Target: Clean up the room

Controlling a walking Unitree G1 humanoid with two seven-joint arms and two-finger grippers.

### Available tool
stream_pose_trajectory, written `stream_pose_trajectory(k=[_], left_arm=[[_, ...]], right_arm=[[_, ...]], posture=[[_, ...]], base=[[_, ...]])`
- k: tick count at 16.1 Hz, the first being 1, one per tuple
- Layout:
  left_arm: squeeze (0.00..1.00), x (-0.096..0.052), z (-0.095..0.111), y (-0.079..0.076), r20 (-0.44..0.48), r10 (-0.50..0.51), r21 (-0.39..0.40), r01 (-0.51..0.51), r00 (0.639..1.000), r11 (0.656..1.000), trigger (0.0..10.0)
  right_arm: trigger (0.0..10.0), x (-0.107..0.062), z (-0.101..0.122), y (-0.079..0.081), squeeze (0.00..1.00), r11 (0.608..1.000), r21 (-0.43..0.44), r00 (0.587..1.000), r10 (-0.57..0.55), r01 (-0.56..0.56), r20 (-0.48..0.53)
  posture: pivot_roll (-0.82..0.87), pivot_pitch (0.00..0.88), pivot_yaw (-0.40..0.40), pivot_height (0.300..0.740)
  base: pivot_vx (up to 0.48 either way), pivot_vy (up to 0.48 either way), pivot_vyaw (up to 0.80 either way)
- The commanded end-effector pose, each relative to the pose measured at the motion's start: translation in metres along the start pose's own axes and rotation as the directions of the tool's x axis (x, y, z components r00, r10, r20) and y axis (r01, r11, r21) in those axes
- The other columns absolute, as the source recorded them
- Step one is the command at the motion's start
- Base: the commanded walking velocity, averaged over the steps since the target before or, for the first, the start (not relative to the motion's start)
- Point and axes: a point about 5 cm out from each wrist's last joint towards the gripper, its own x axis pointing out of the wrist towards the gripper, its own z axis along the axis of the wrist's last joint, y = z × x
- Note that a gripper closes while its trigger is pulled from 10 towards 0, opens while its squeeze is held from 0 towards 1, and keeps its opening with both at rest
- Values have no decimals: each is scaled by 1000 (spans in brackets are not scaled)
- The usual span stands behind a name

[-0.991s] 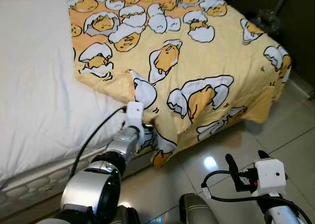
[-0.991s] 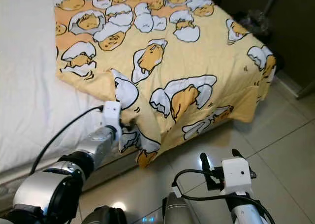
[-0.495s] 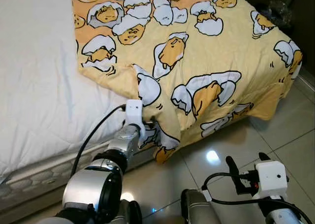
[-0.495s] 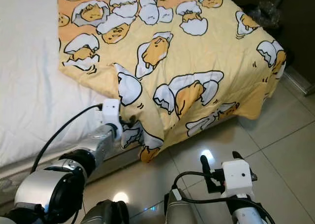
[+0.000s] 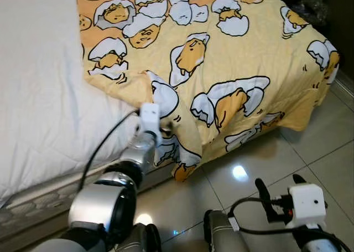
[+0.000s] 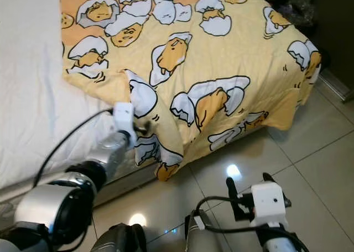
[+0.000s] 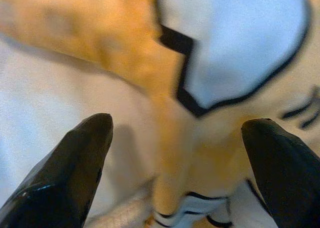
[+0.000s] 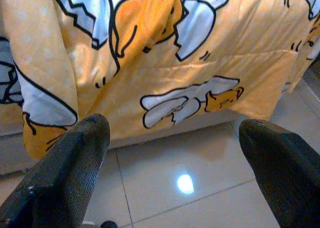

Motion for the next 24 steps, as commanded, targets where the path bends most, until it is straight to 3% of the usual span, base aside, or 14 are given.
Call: stream_pose_trajectory(k=[1, 4, 5, 7, 10, 12, 13, 17, 19, 21, 23, 24], left_arm=[[0, 0, -3, 0, -13, 8, -8, -8, 1000, 1000, 10000], [0, -2, -10, -14, -38, -65, 3, 65, 997, 998, 10000], [0, -2, -12, -20, -46, -91, 4, 91, 995, 996, 0], [0, -3, -14, -28, -48, -127, -22, 126, 991, 992, 0], [0, -3, -3, -37, 11, -185, 14, 185, 983, 983, 0], [0, -3, -2, -25, 71, -189, -5, 190, 979, 982, 0], [0, -5, -10, -13, 86, -175, -48, 180, 981, 983, 0], [0, -24, -51, 19, 127, -163, -82, 175, 978, 981, 0], [0, -29, -57, 21, 152, -173, -78, 187, 973, 979, 0], [0, -49, -66, 15, 222, -232, -45, 247, 947, 968, 0], [0, -65, -51, 12, 321, -172, -25, 189, 931, 982, 353], [0, -72, -37, 16, 401, -120, -19, 139, 908, 990, 10000]], right_arm=[[10000, -4, 3, -3, 0, 1000, -11, 1000, -5, 5, 2], [10000, -11, 5, -8, 0, 1000, -26, 1000, -5, 5, -7], [10000, -15, 6, -9, 0, 1000, -31, 1000, -4, 3, -14], [10000, -18, 7, -8, 0, 1000, -21, 1000, -1, 1, -21], [10000, -17, 9, 1, 0, 1000, -7, 1000, 17, -17, -14], [10000, -10, 7, 4, 0, 1000, 9, 1000, 10, -9, -7], [10000, -4, 5, 5, 0, 1000, 19, 1000, 11, -11, -5], [10000, 21, 6, 17, 0, 997, 36, 997, 67, -68, 26], [10000, 26, 6, 17, 0, 997, 36, 997, 73, -74, 31], [10000, 41, 8, 21, 0, 995, 49, 995, 88, -90, 53], [10000, 50, 13, 23, 0, 993, 60, 992, 96, -101, 81], [10000, 50, 19, 19, 0, 996, 46, 990, 71, -77, 125]], posture=[[-471, 214, 49, 704], [-497, 247, 25, 704], [-510, 265, 15, 704], [-515, 278, 13, 704], [-489, 261, 33, 704], [-447, 237, 52, 704], [-427, 225, 55, 704], [-308, 178, 46, 704], [-290, 165, 45, 704], [-242, 127, 35, 704], [-224, 114, 33, 704], [-213, 109, 32, 704]], base=[[0, 0, 0], [0, 0, 0], [0, 0, 0], [0, 0, 0], [0, 0, 0], [0, 0, 0], [0, 0, 0], [0, 0, 0], [0, 0, 0], [0, 0, 0], [0, 0, 0], [0, 0, 0]])
